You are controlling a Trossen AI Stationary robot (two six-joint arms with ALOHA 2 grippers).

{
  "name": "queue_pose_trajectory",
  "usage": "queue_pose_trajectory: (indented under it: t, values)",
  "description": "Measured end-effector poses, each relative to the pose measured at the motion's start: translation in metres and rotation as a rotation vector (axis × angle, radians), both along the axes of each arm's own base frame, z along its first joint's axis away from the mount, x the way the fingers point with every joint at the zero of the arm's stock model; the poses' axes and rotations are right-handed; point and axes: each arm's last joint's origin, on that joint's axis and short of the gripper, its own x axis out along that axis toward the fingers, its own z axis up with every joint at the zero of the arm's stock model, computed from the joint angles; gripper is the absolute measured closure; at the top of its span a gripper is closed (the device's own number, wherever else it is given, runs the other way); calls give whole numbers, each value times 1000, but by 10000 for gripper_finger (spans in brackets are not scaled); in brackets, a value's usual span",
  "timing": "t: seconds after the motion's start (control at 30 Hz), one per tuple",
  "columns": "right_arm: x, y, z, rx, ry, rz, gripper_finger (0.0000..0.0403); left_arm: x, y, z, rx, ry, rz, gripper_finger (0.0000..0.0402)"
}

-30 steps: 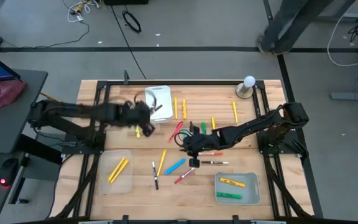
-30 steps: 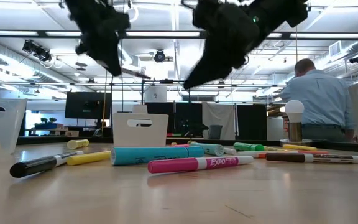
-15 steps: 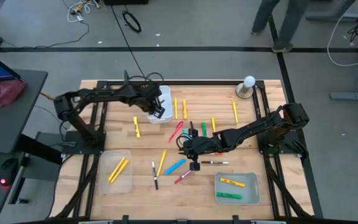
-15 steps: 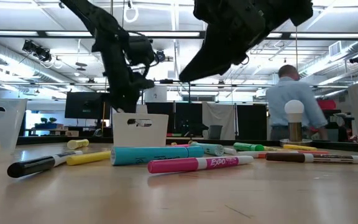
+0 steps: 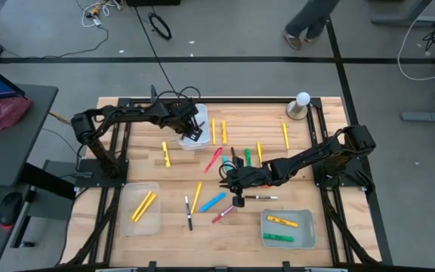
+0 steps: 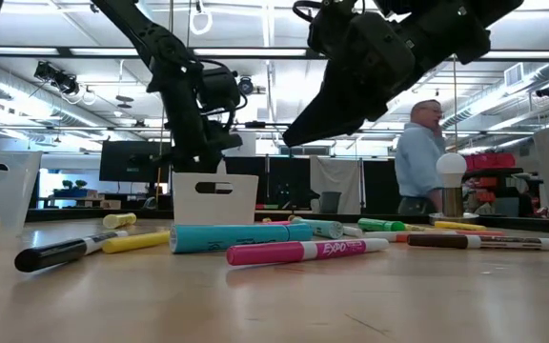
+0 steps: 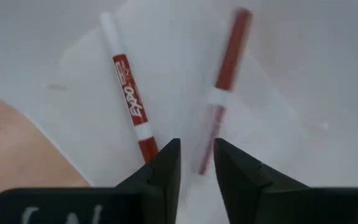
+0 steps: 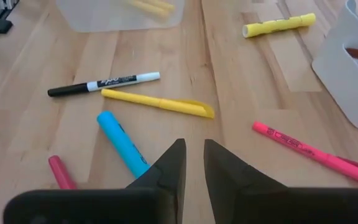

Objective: Pick & Place Markers
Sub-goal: Put the blue highlighter pen into the gray bin

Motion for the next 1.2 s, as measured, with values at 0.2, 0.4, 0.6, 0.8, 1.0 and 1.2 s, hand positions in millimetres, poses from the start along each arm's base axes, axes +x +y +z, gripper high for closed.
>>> queue_pose_trajectory:
  t: [0.2,0.4,0.6,0.8,1.0,1.2]
  values:
    - [3,1,4,14,-56,-2,344,-1,-2,21,45,-34,-70,270]
    - [10,2,18,39,-217,-17,344,-12,-36,70,192,-102,-181,267]
    - [15,11,22,-7,-340,-68,344,-31,-105,90,428,-172,-259,266]
    - [22,24,15,3,-467,-112,344,-39,-168,62,510,-413,-374,266]
    - [24,28,15,131,-516,-101,344,-44,-210,33,484,-633,-489,266]
    - [14,25,36,74,-488,-65,344,-45,-224,22,488,-686,-512,266]
